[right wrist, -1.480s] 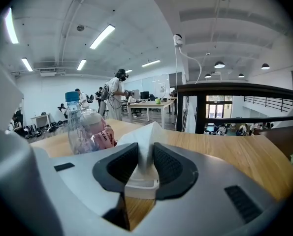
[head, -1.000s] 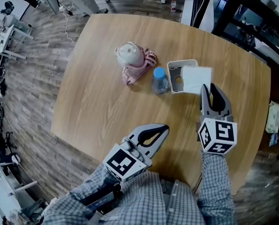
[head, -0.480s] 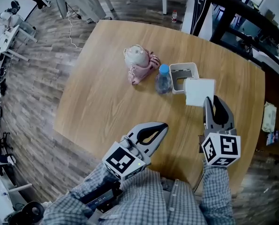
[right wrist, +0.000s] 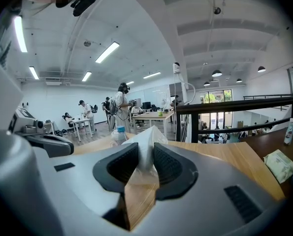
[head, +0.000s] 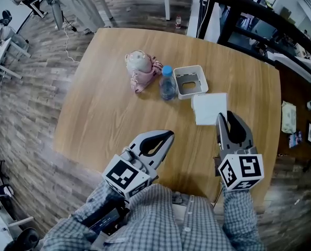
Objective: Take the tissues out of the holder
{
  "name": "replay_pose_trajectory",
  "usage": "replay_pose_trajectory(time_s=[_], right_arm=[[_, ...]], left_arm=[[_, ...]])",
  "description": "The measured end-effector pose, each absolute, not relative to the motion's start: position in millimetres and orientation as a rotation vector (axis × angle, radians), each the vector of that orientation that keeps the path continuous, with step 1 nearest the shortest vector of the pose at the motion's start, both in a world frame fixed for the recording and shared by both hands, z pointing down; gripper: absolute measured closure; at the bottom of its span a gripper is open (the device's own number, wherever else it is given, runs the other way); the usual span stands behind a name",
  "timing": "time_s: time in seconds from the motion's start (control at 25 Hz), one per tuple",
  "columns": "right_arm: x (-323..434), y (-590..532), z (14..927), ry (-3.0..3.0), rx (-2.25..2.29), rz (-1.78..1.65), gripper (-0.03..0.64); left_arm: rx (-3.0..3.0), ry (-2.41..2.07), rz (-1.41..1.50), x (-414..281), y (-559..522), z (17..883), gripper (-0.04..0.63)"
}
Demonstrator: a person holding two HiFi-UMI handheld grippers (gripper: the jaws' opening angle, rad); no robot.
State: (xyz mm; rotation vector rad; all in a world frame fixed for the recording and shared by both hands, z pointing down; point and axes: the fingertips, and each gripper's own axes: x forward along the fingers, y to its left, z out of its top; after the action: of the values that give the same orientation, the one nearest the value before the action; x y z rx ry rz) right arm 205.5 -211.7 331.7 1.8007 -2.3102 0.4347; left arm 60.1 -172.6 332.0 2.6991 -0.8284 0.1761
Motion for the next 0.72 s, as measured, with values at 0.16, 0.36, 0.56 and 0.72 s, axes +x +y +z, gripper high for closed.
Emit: replay_pose_trajectory(time_s=[0.16, 0.36, 0.56, 0.72], right_arm=[[204.4, -194.1, 328.0, -2.314, 1.802, 0.442, 0.509], [206.3, -177.0, 323.5, -2.324, 1.811, 0.475, 0.509], [203.7, -166.4, 319.7, -2.343, 1.799, 0.462, 0.509], [200.4, -159.1, 318.8, -2.361, 1.788, 0.469, 0.511]], left_arm=[[2.722, -0.83, 0.162, 58.8, -170.0, 328.3, 0.589], [2.745, -0.832, 0.154, 59.3, -165.8, 322.3, 0.589], [2.755, -0.84, 0.145, 57.5, -164.1, 319.0, 0.589], [2.759, -0.843, 0.154, 58.2, -160.9, 318.2, 0.589]])
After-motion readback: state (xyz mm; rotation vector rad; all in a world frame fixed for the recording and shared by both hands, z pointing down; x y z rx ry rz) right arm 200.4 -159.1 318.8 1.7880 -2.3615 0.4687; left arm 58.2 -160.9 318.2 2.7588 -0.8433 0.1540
